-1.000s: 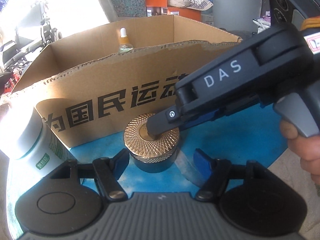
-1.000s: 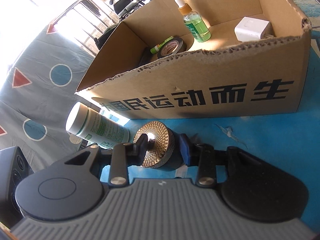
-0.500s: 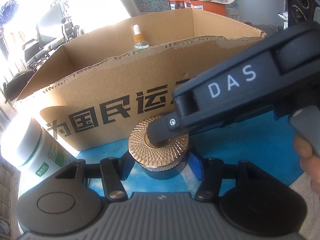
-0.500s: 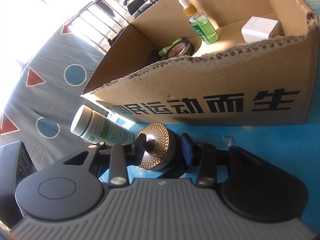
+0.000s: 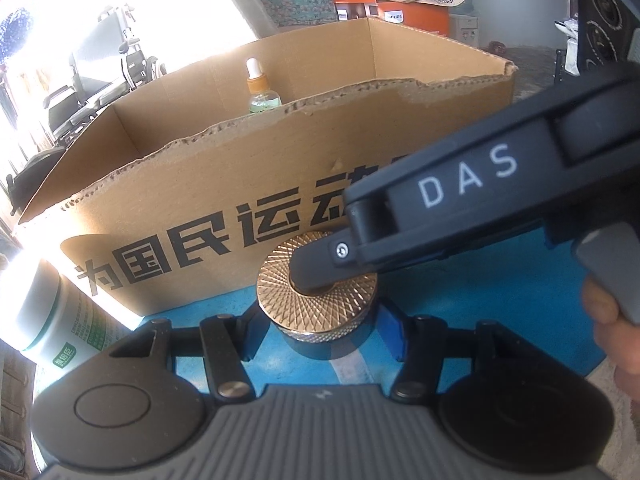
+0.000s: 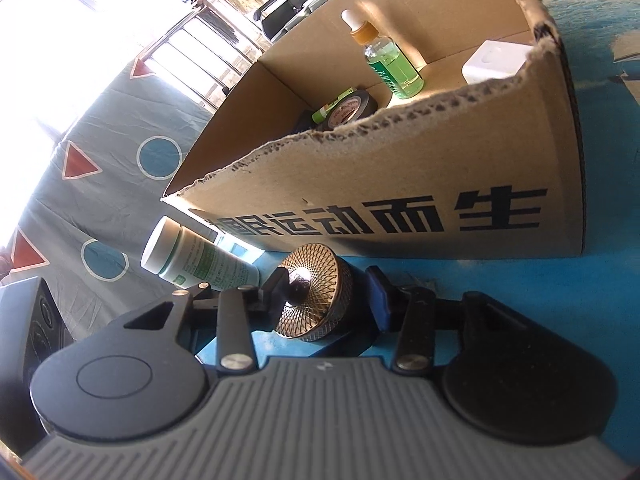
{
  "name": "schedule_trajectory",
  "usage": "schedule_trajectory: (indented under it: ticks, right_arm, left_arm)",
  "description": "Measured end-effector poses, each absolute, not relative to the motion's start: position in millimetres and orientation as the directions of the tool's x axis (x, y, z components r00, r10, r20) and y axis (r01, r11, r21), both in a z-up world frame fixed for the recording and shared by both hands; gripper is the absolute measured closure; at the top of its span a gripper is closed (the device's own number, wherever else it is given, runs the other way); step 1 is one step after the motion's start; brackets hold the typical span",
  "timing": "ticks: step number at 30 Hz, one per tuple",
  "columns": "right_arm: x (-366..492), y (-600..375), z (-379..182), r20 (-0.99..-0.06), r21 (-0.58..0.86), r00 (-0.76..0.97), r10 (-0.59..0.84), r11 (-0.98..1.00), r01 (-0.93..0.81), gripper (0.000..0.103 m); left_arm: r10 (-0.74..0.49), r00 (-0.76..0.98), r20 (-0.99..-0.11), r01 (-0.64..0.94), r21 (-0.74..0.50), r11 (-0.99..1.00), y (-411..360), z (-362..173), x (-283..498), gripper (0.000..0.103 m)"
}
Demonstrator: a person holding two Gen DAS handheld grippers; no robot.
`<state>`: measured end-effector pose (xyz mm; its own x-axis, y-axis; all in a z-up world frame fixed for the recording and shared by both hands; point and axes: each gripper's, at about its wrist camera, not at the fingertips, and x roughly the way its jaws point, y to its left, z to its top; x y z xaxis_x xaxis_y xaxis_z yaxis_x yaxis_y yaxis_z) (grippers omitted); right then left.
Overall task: Organize rigid objects
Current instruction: 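Grasp the gold-lidded jar by its lid with the right gripper and lift, then carry the gold-lidded jar into the box and open the right gripper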
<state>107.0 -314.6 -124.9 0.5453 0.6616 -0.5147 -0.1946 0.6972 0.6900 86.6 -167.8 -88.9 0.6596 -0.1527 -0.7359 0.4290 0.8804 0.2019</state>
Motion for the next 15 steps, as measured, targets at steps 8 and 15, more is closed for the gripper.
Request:
schedule_trajectory:
  ticks: [8, 15]
  right_arm:
    - [110, -321, -130, -0.497, 0.714, 0.543, 0.677, 0.674, -0.187, 0.061]
    - [111, -323, -133, -0.493, 0.724, 0.540, 0.682, 0.666, -0.180, 0.061]
  left_arm:
    - [-0.159, 0.642, -0.750, 0.444, 0.194, 0.875, -162, -90, 102, 0.044]
    - [-0.162, 0.635, -0.755, 0.440, 0.181, 0.880, -158, -89, 115, 0.042]
